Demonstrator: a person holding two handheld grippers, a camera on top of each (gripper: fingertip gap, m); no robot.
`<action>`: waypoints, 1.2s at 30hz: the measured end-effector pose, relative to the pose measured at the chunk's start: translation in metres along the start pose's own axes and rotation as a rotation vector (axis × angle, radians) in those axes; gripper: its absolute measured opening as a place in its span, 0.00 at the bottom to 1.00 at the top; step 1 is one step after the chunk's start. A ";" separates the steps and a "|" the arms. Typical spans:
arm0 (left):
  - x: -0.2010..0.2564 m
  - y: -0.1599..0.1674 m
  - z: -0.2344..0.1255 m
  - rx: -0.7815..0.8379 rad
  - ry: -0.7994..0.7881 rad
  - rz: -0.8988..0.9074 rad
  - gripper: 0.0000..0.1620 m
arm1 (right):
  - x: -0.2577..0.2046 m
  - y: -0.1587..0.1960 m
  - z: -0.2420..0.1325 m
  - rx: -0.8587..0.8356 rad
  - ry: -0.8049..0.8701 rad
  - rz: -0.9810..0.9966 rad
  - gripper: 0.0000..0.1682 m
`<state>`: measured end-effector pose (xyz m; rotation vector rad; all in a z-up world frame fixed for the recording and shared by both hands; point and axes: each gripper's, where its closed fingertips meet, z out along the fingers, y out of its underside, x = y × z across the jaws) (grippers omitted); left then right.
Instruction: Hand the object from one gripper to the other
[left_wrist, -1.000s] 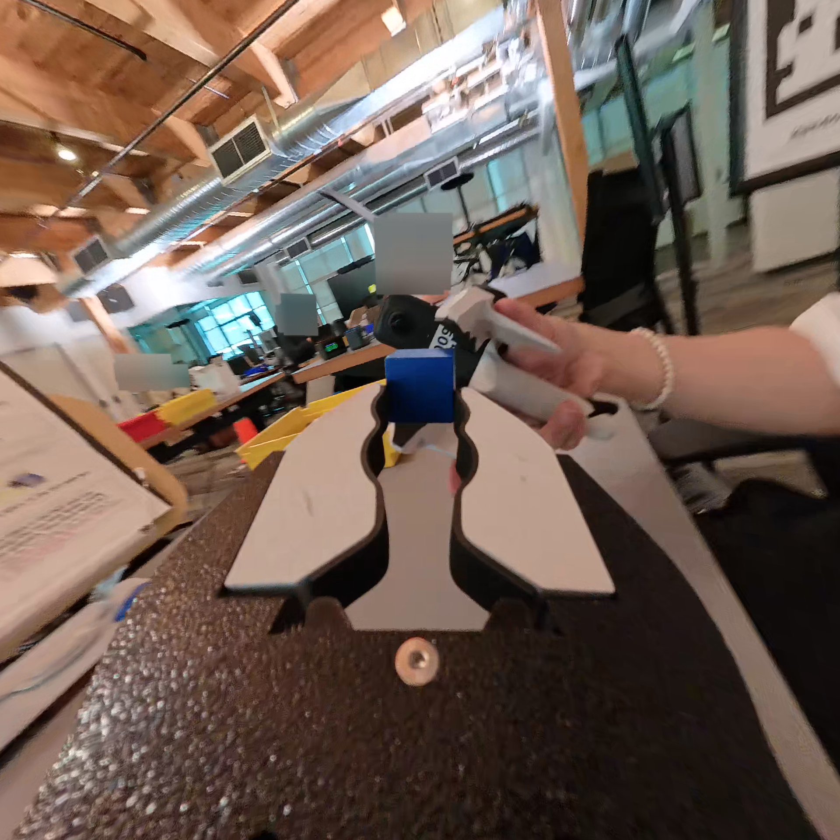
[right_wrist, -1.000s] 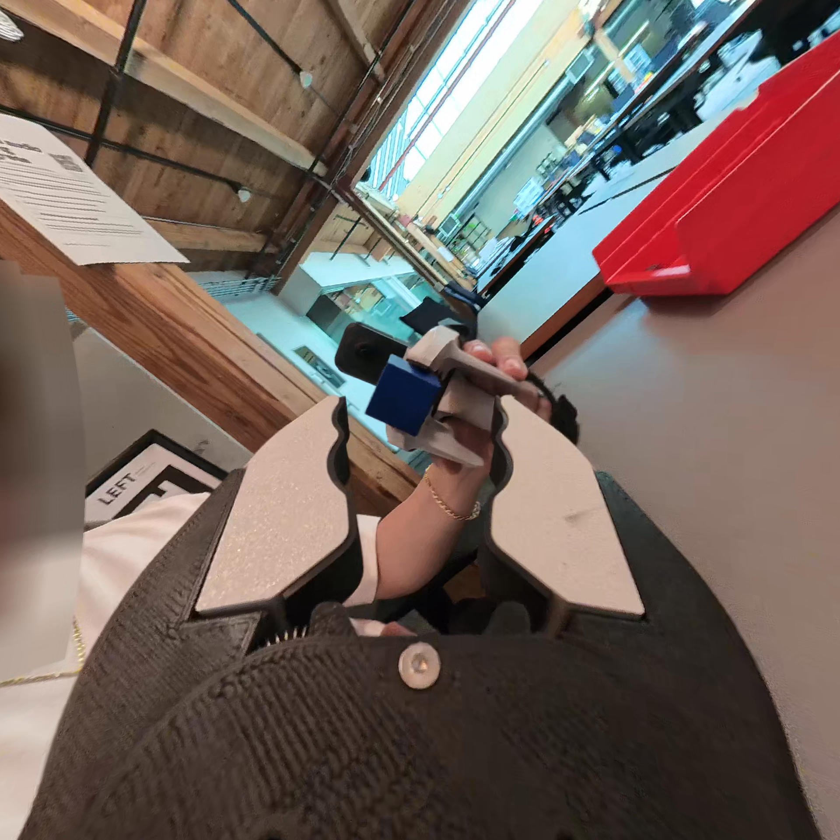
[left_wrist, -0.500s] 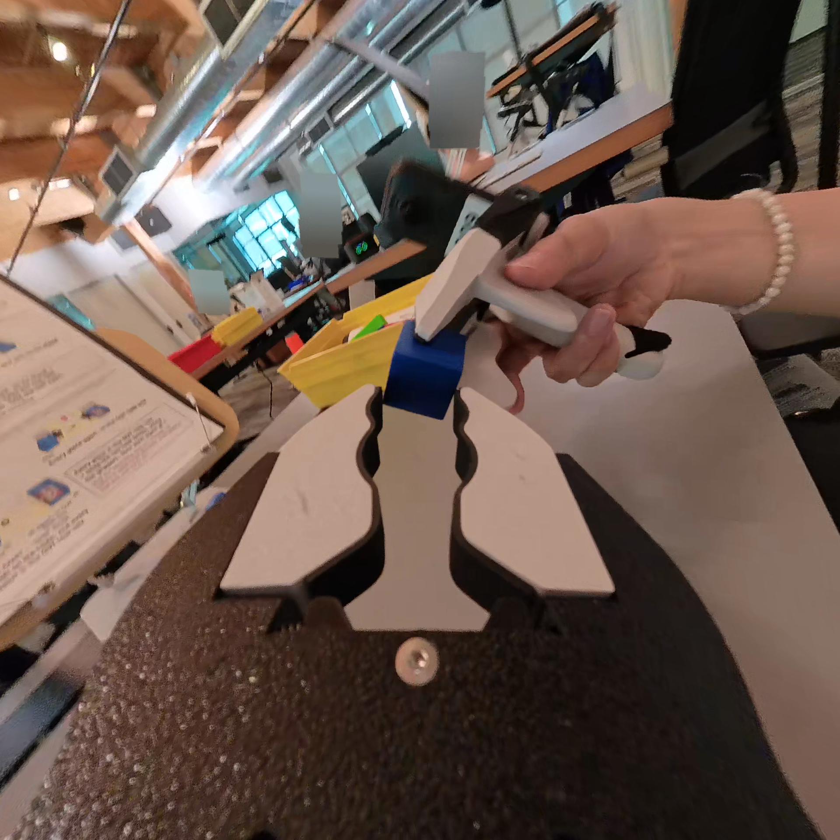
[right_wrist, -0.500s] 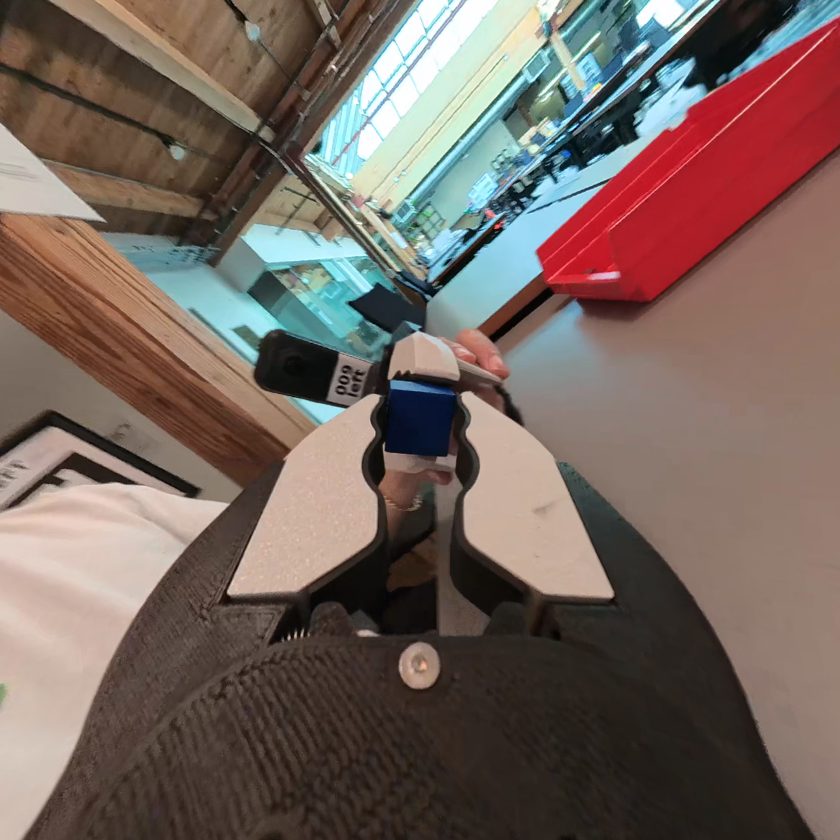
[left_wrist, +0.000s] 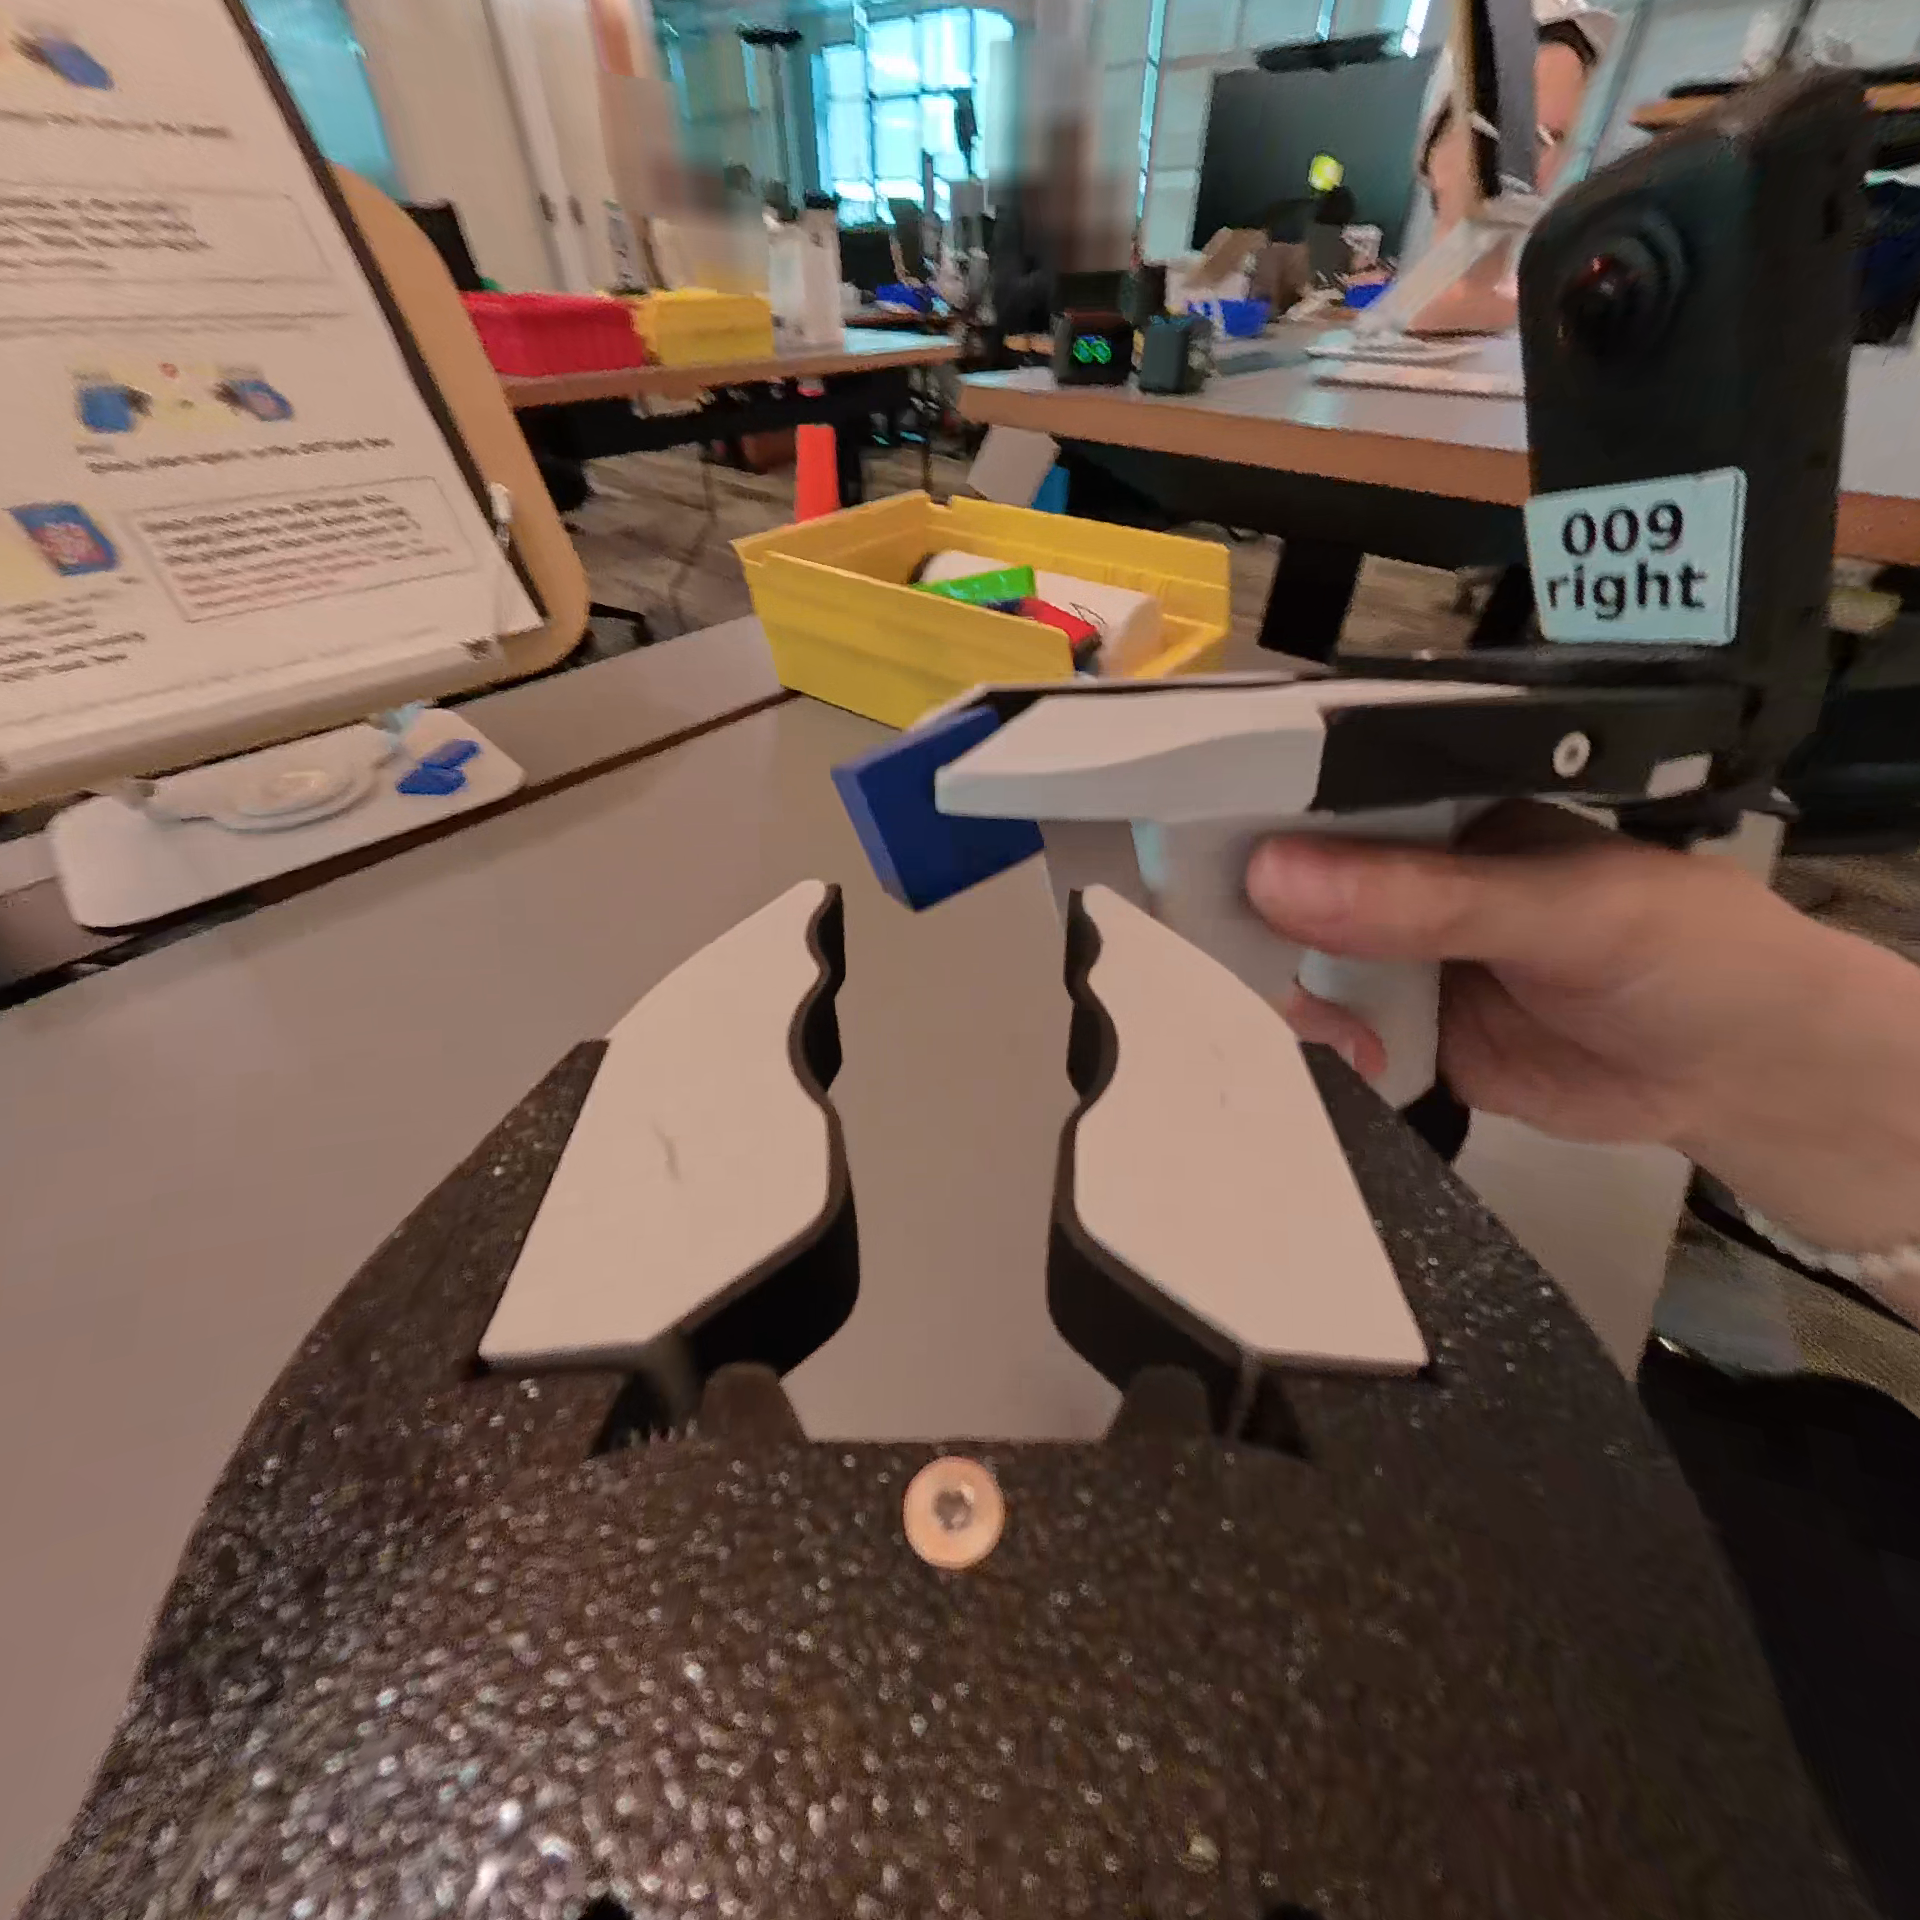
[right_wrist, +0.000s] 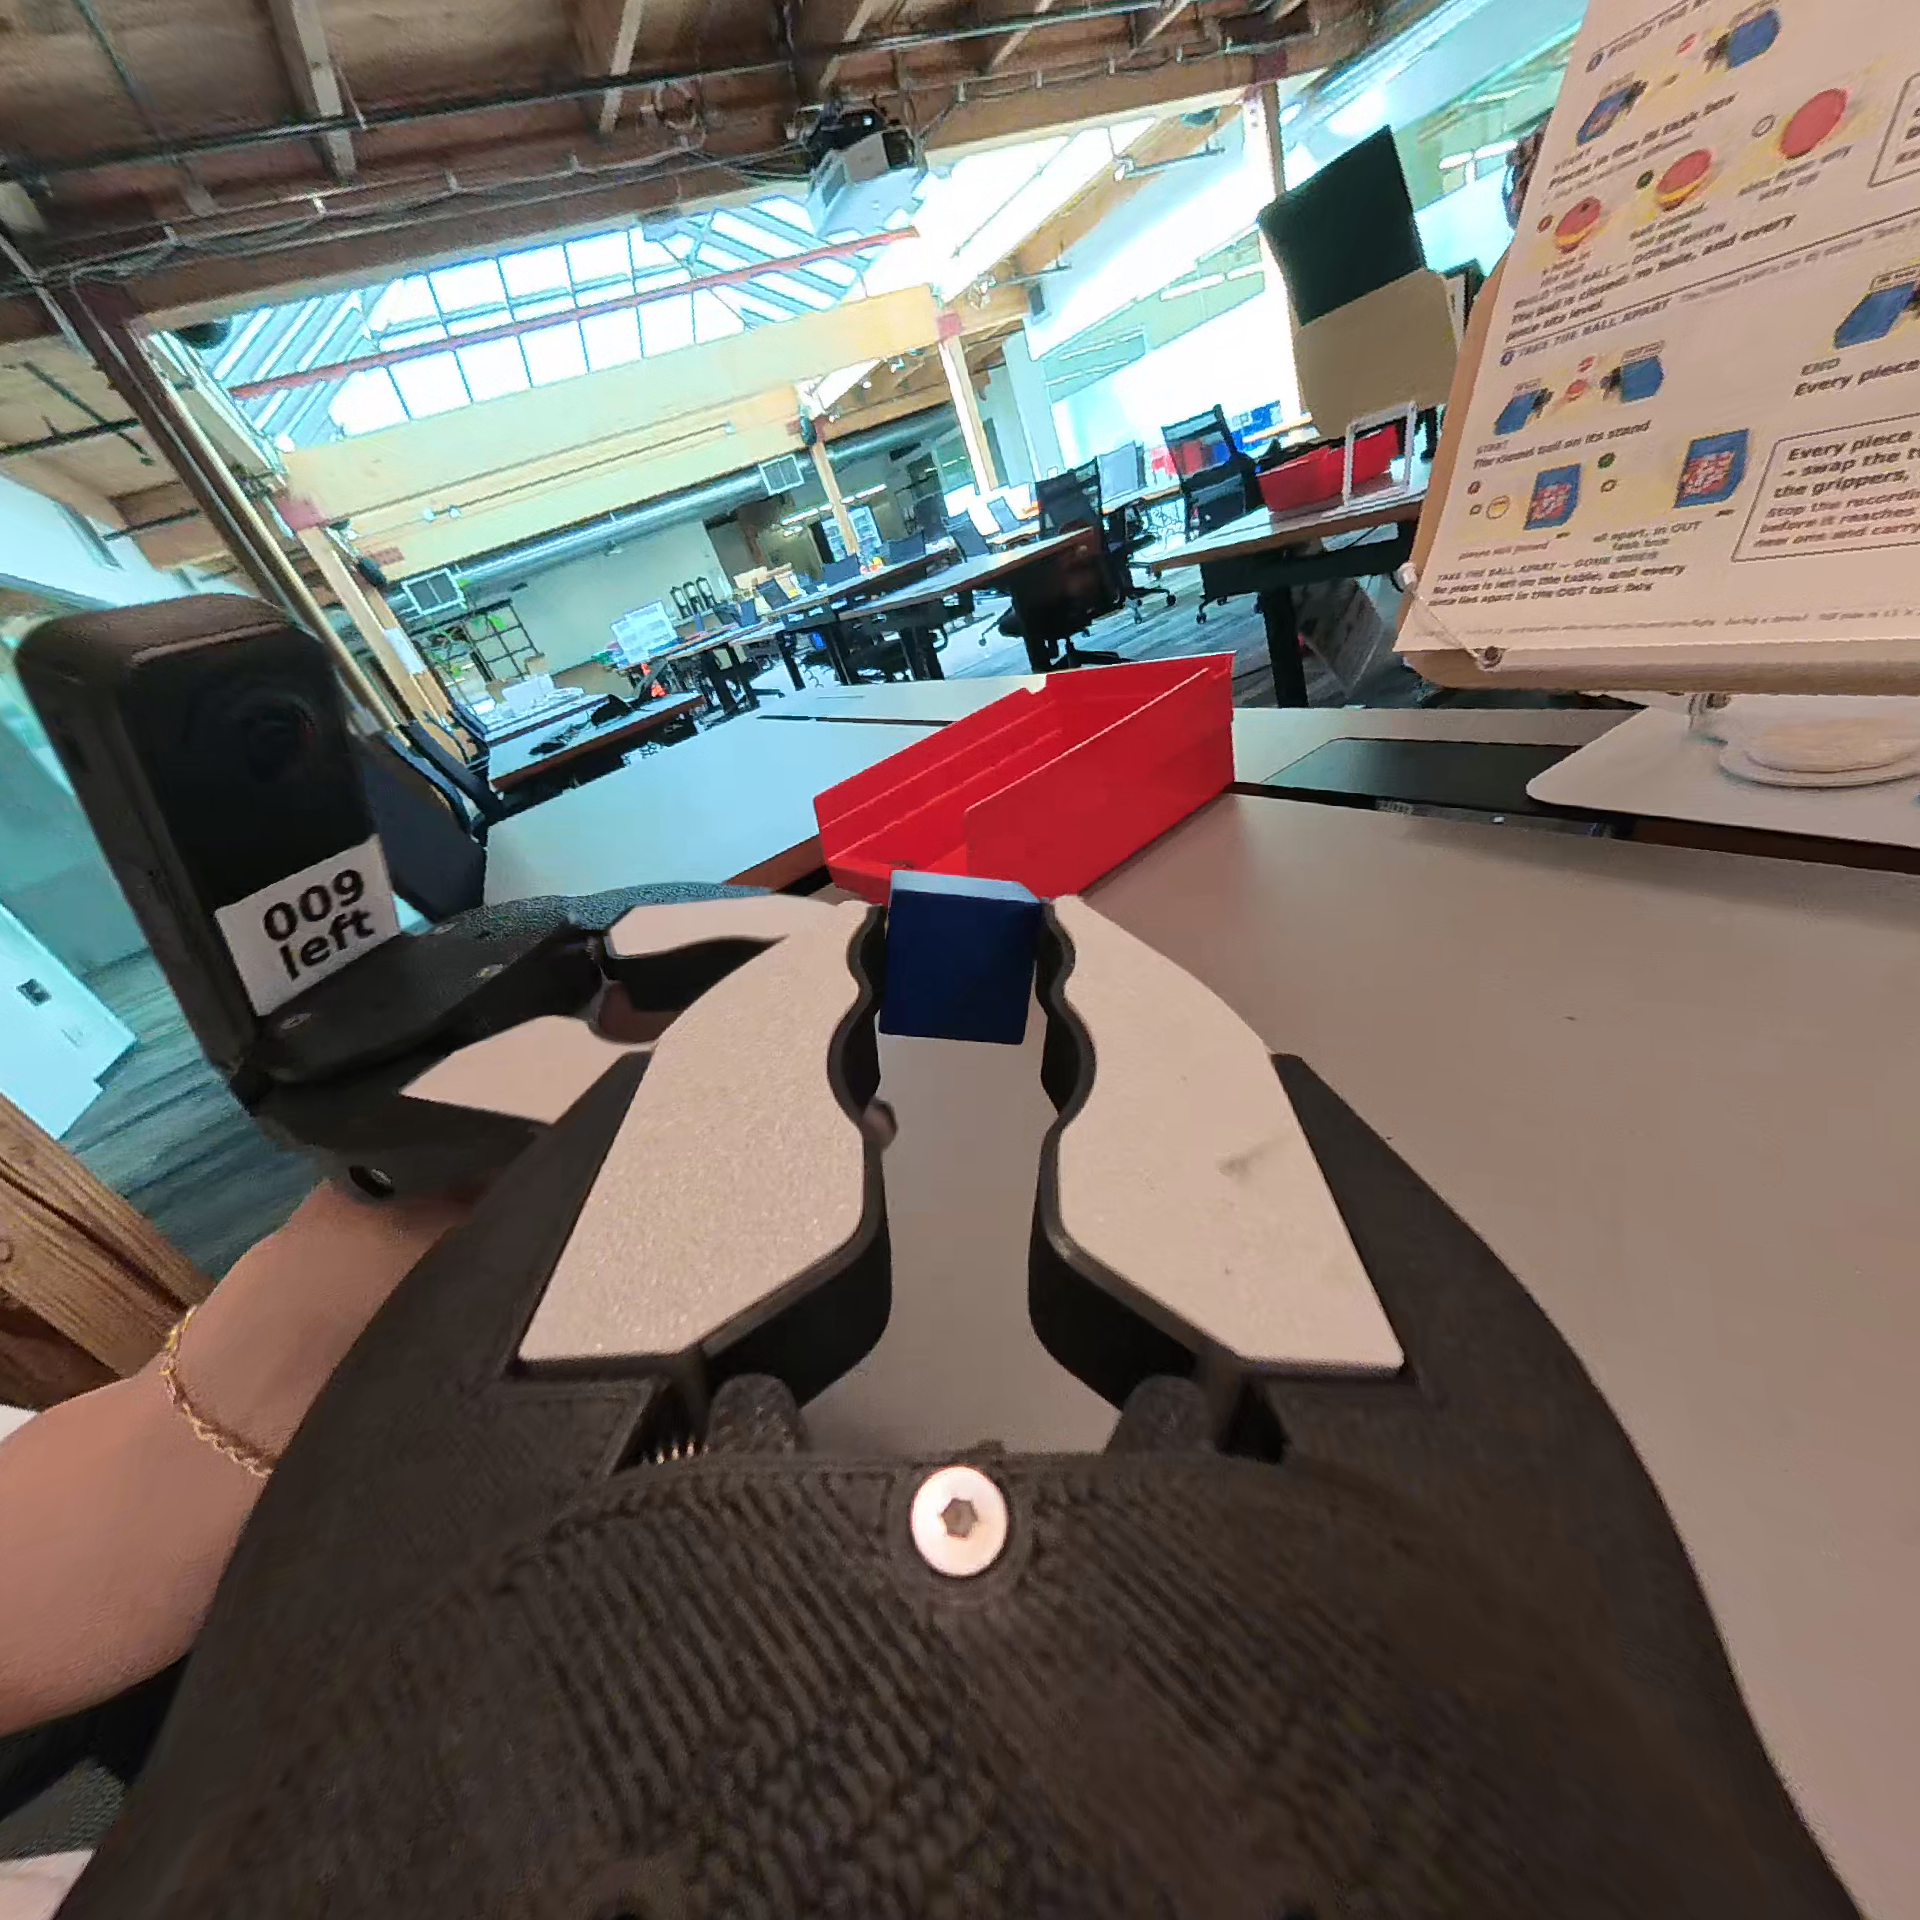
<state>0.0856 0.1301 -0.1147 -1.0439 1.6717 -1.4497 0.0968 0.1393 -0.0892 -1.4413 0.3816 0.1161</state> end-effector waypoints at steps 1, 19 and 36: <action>-0.002 -0.003 0.000 0.021 -0.031 0.002 0.23 | -0.001 0.001 0.001 0.001 -0.005 0.005 0.16; -0.001 -0.021 -0.007 0.168 -0.262 0.282 0.17 | -0.009 -0.006 0.000 0.121 -0.092 0.301 0.16; -0.001 -0.034 -0.018 0.342 -0.244 0.399 0.18 | -0.025 -0.007 0.001 0.148 -0.304 0.553 0.17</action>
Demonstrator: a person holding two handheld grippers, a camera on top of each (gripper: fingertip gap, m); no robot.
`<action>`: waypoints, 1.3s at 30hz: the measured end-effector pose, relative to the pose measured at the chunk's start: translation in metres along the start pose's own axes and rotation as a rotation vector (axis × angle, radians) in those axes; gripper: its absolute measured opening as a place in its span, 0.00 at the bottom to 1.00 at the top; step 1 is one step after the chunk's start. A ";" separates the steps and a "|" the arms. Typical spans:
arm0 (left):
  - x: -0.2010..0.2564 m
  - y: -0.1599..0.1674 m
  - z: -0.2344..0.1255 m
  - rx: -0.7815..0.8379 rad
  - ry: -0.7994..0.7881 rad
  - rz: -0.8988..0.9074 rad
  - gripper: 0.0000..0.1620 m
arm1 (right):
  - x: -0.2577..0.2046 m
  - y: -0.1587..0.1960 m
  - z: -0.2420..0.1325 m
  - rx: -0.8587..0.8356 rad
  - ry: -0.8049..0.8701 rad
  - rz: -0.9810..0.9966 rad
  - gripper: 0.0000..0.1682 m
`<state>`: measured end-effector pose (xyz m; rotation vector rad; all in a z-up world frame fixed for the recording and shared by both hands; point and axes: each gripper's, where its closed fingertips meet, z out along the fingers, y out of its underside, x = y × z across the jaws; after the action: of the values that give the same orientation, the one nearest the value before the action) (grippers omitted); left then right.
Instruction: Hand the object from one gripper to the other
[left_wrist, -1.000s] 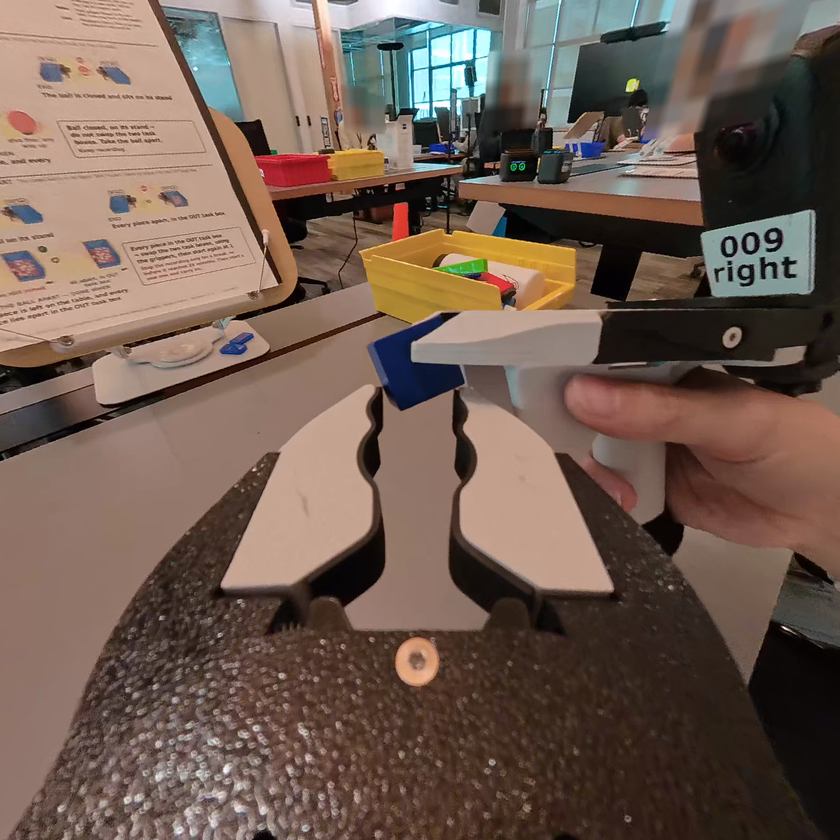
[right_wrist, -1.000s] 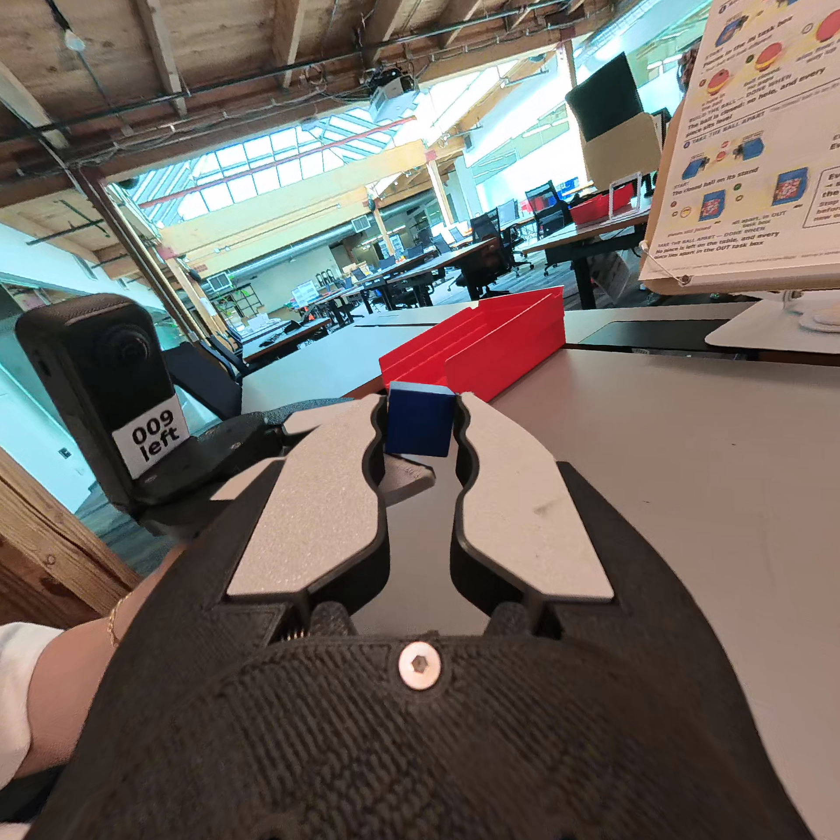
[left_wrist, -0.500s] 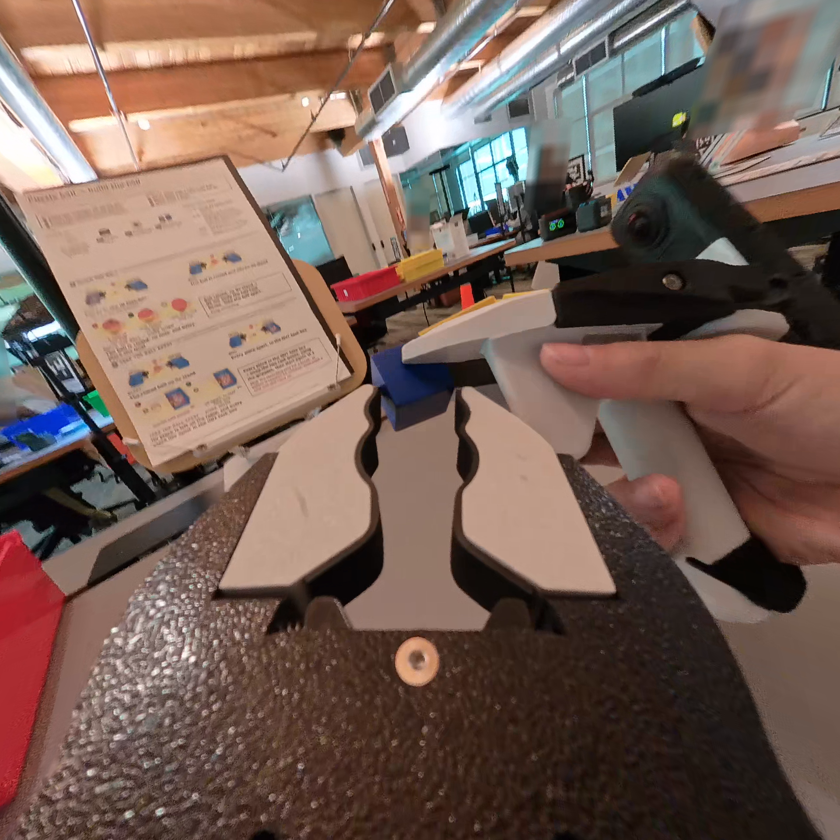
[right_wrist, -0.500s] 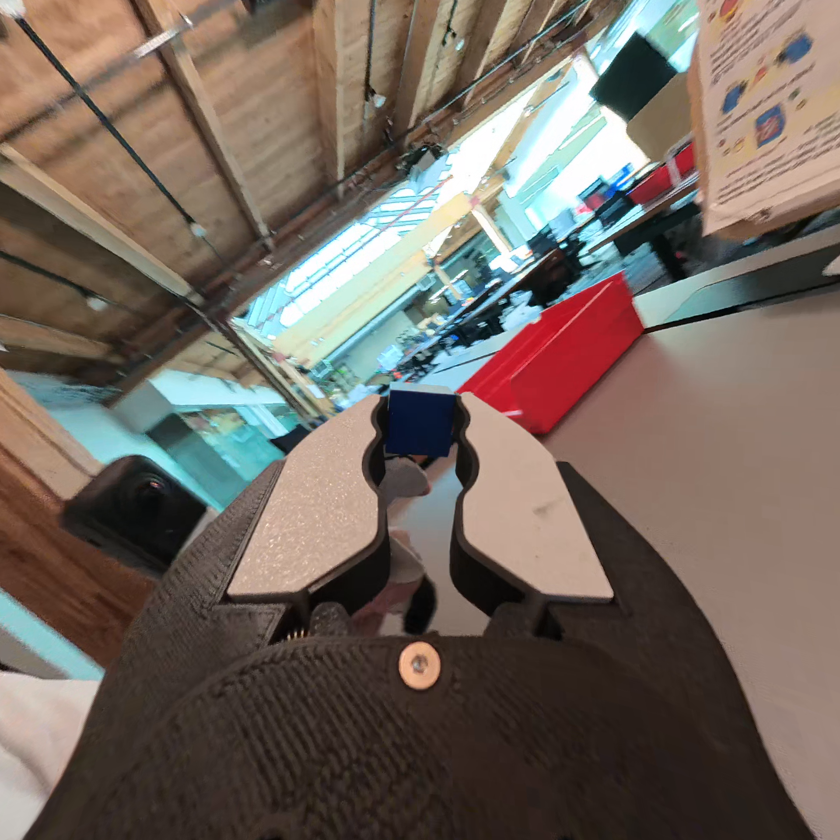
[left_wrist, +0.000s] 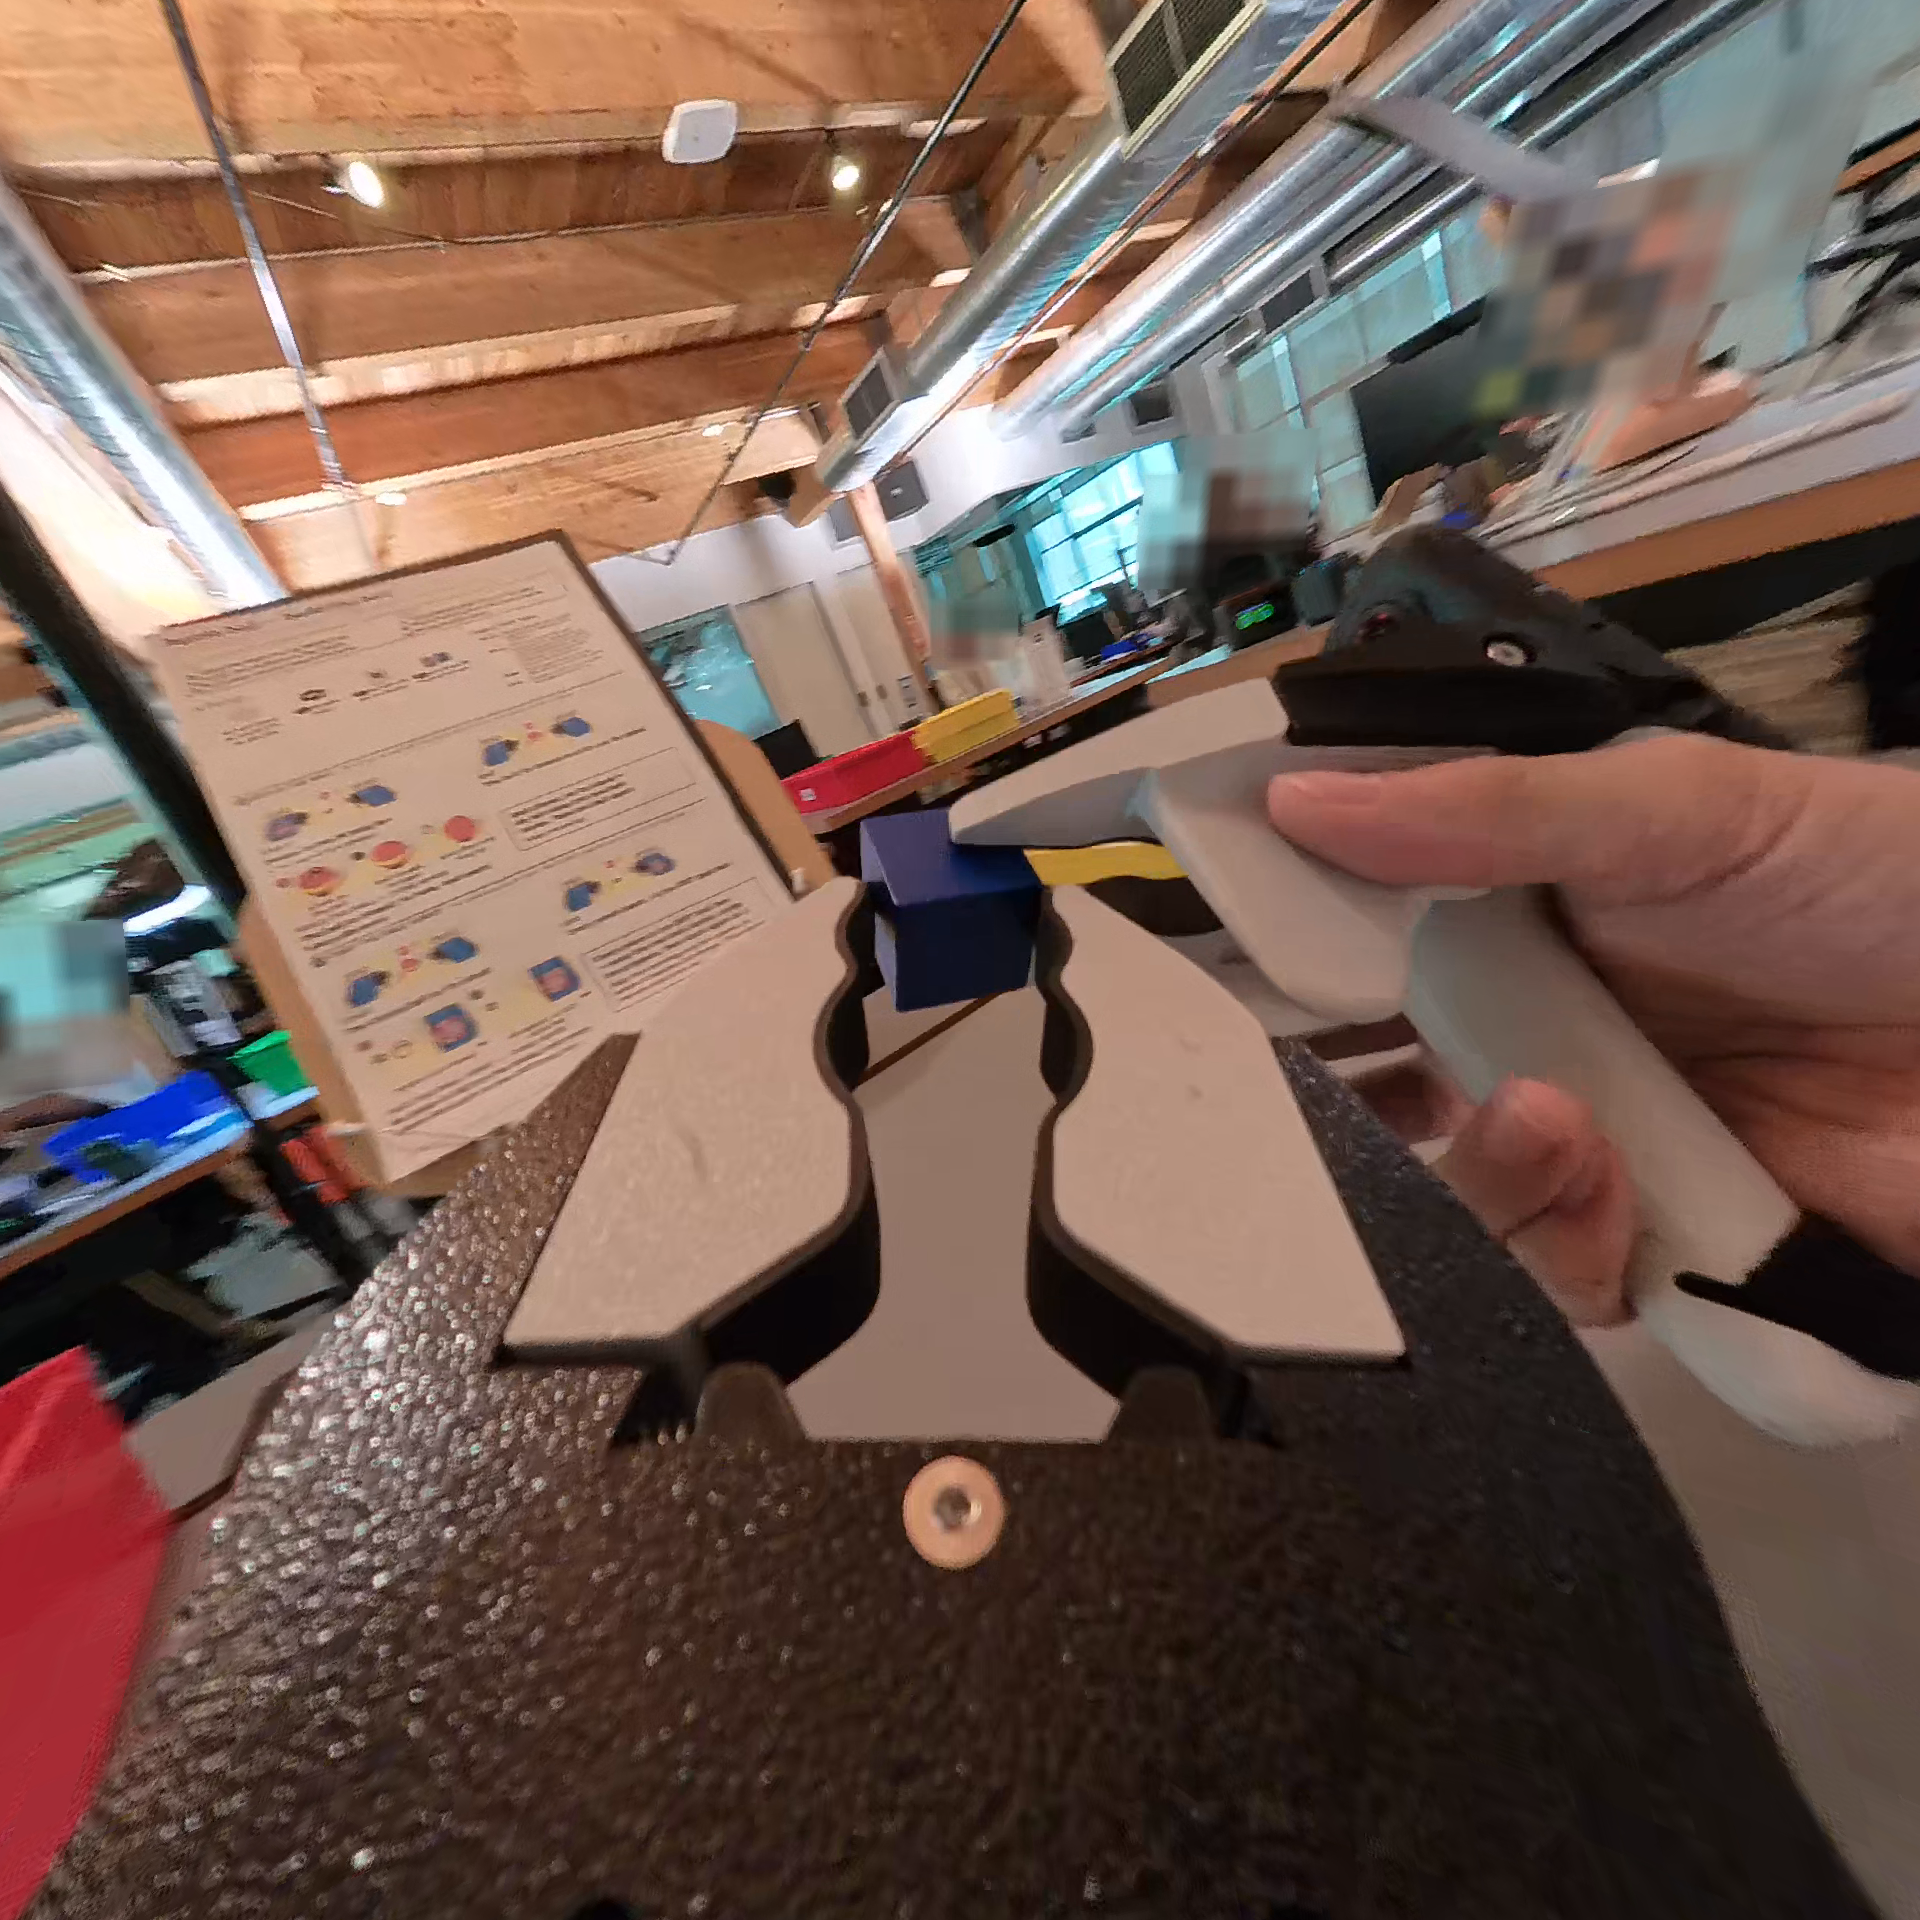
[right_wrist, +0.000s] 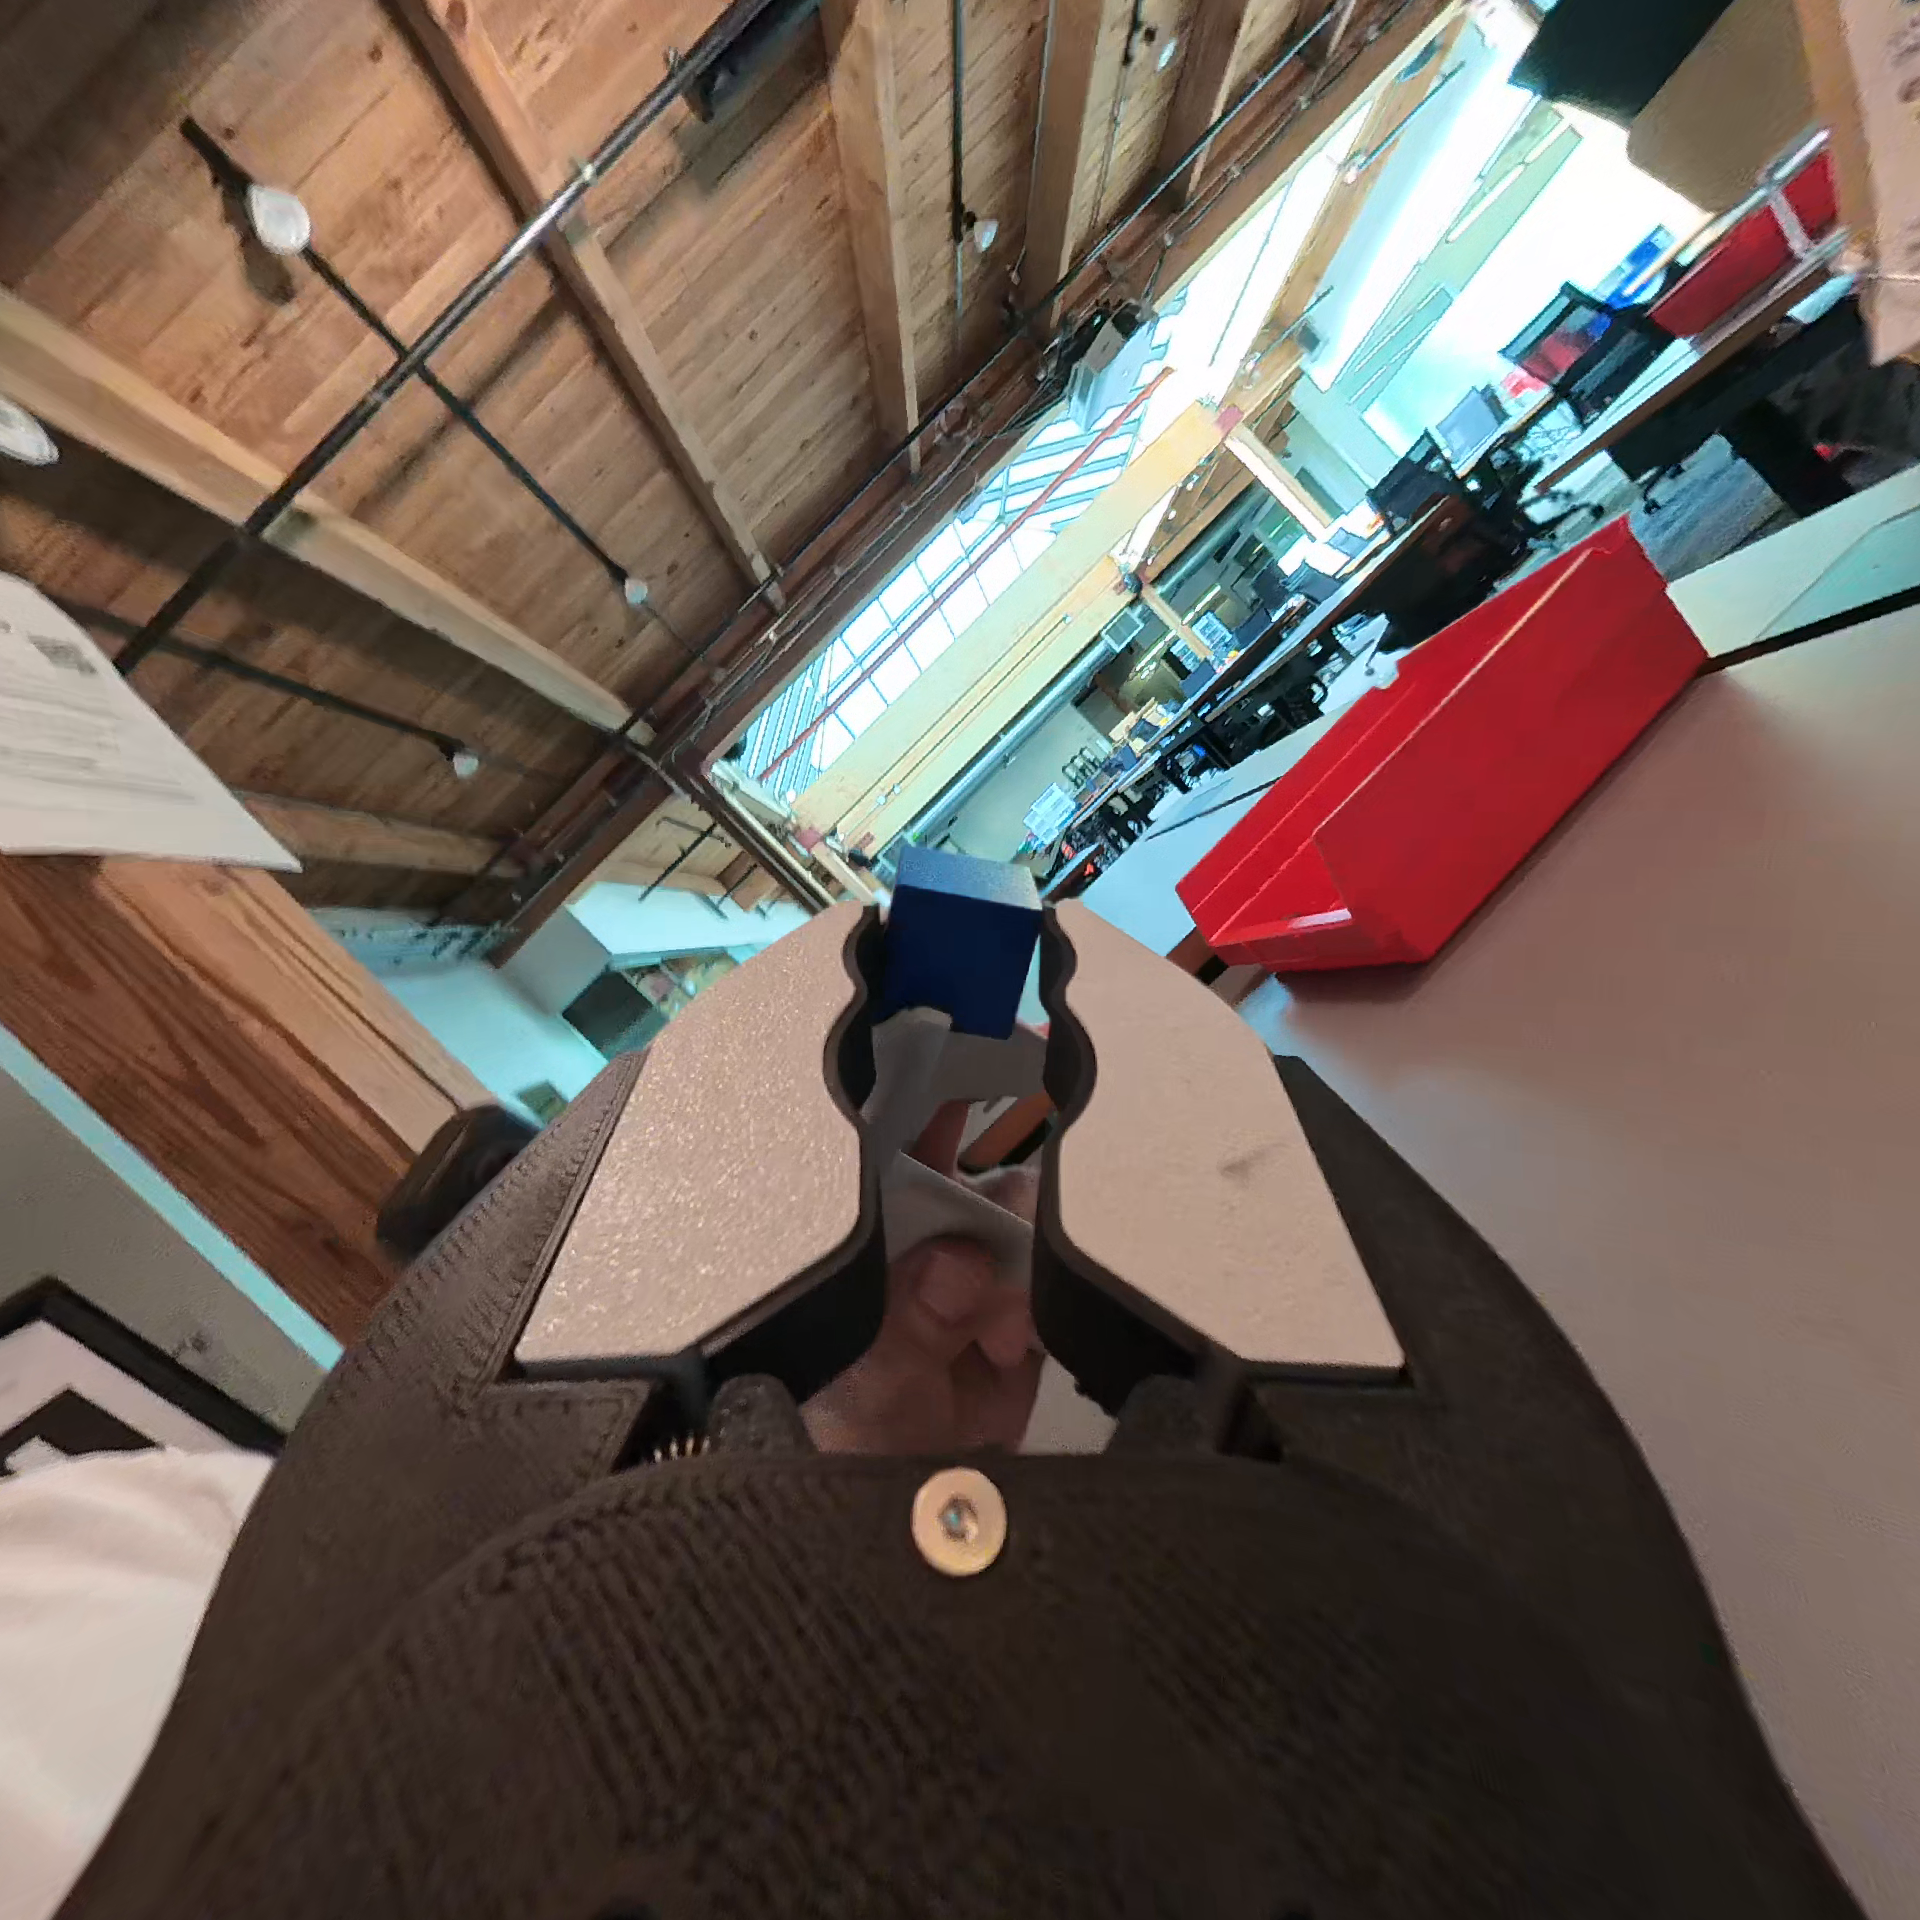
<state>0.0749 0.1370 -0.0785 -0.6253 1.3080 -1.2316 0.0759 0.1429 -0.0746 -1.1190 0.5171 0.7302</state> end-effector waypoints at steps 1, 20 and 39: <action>0.000 -0.003 -0.001 0.017 0.045 -0.037 0.18 | -0.001 0.001 -0.001 -0.027 -0.007 -0.019 0.20; 0.030 -0.005 -0.059 -0.273 1.108 -1.054 0.18 | -0.022 0.049 -0.029 -0.531 -0.117 -1.391 0.42; 0.013 0.024 -0.034 -0.319 0.854 -1.107 0.17 | 0.008 0.037 -0.020 -0.556 0.092 -1.517 0.16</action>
<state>0.0487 0.1419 -0.1127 -1.2124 1.9666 -2.3806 0.0536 0.1357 -0.1101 -1.6526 -0.5462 -0.5602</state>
